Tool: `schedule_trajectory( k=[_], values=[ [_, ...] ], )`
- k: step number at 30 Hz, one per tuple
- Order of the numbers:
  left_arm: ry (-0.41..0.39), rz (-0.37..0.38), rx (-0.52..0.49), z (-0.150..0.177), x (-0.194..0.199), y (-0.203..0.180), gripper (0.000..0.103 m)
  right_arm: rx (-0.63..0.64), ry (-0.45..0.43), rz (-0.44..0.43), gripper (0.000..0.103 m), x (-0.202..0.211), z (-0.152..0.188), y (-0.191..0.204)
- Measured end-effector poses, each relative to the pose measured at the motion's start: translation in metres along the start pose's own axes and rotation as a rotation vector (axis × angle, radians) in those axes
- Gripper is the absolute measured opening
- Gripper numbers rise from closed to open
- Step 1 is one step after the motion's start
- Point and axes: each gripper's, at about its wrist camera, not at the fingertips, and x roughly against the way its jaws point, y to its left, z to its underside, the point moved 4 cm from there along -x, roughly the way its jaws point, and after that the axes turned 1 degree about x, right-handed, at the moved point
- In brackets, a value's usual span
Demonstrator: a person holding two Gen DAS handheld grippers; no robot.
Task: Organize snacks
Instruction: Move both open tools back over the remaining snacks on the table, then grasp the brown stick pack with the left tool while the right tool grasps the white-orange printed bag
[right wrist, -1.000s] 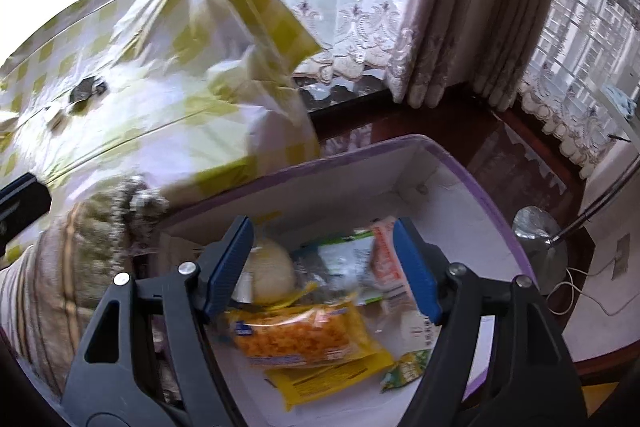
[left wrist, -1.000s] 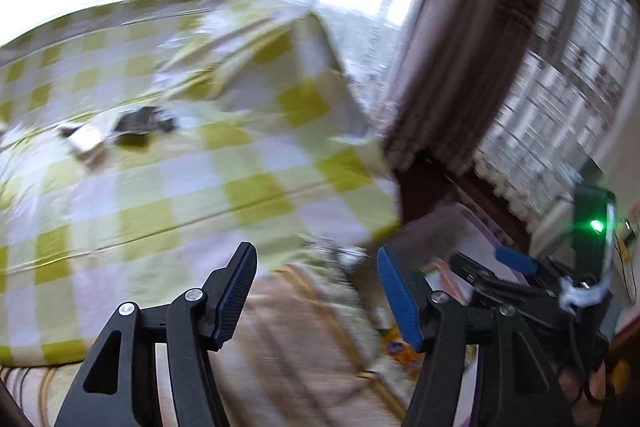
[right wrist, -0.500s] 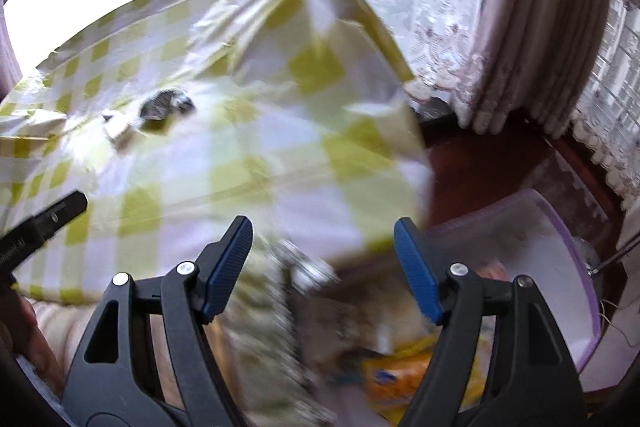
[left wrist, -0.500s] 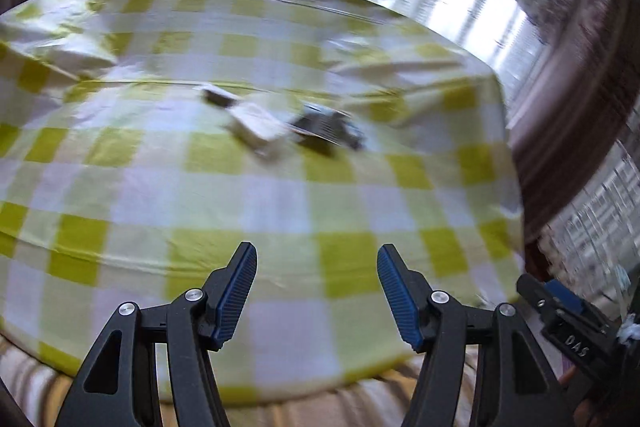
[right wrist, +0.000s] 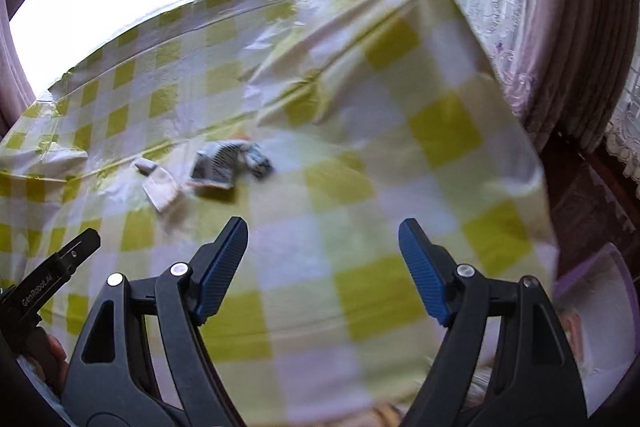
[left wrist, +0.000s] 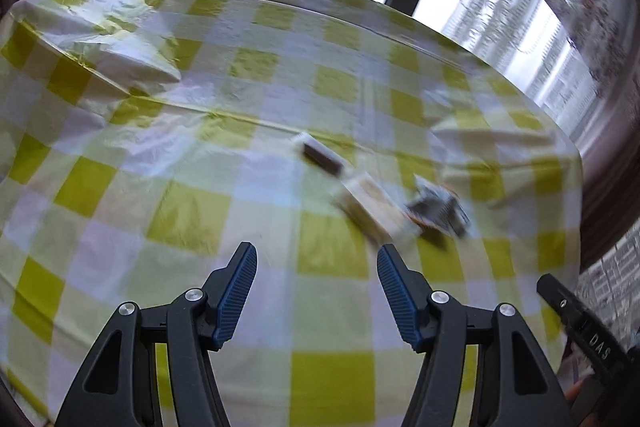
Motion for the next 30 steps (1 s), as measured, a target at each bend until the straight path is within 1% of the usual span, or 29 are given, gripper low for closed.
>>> schedule_trajectory(
  k=[4,8,12,19,22,25,27,30],
  values=[
    [-0.006,-0.002,0.040,-0.018,-0.016,0.007,0.063,0.003,-0.005,-0.016,0.080,-0.018,-0.011,0.024],
    [0.009,-0.004,0.065,-0.026,-0.035,0.012,0.063,0.035,-0.001,-0.035,0.080,-0.037,-0.018,0.053],
    [0.011,0.010,0.088,-0.035,-0.048,0.015,0.063,0.056,0.006,-0.044,0.080,-0.056,-0.027,0.070],
    [0.009,0.053,0.110,-0.054,-0.069,0.015,0.062,0.061,0.029,-0.051,0.079,-0.087,-0.037,0.082],
    [0.026,0.066,0.107,-0.058,-0.080,0.012,0.056,0.065,0.032,-0.055,0.079,-0.096,-0.040,0.087],
    [0.039,0.072,0.101,-0.062,-0.091,0.010,0.050,0.076,0.044,-0.055,0.073,-0.107,-0.040,0.092],
    [0.049,0.077,0.096,-0.064,-0.099,0.007,0.050,0.081,0.051,-0.050,0.069,-0.113,-0.040,0.093],
    [0.054,0.076,0.070,-0.066,-0.108,0.000,0.050,0.098,0.039,-0.042,0.068,-0.116,-0.041,0.097]
  ],
)
